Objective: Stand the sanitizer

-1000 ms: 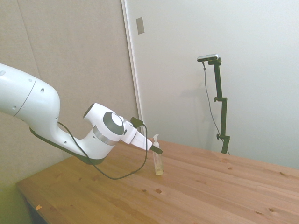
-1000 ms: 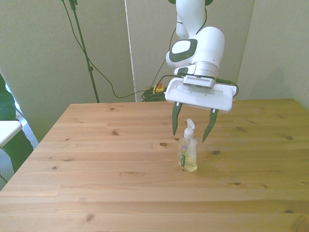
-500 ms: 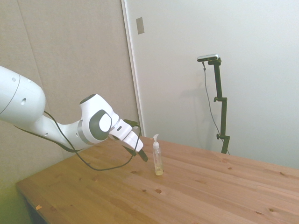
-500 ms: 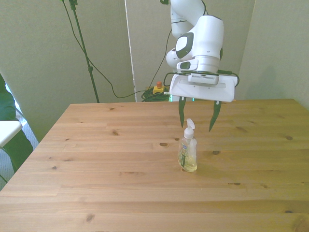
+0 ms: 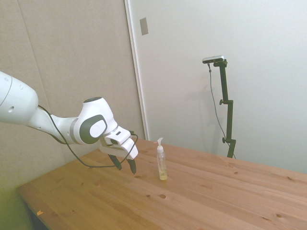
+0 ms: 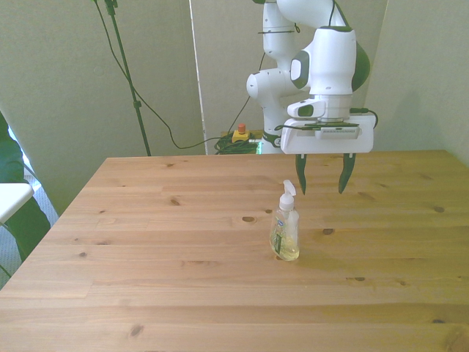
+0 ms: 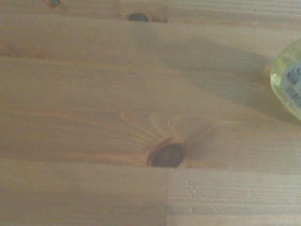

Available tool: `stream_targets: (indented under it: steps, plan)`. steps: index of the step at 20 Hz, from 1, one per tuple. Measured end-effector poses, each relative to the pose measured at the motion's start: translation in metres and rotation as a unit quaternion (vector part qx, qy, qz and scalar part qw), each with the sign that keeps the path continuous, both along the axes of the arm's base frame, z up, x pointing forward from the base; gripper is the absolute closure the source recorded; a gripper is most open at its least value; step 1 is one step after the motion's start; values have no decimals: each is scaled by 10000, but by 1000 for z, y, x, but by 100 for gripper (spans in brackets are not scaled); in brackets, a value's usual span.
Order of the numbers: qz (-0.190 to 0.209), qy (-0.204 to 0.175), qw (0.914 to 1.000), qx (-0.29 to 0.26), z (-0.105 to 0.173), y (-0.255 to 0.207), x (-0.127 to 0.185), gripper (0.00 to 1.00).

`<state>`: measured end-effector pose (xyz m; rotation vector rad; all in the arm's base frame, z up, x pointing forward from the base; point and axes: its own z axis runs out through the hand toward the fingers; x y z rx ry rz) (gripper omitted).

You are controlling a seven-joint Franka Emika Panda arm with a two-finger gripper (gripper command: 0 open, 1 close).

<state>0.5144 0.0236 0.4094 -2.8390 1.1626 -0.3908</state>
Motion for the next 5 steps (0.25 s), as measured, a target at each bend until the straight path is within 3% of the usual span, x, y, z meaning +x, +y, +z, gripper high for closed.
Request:
stream_targets:
  steps: [5]
  plan:
    - [-13, 324, 9994, 74, 1, -1, -34, 0]
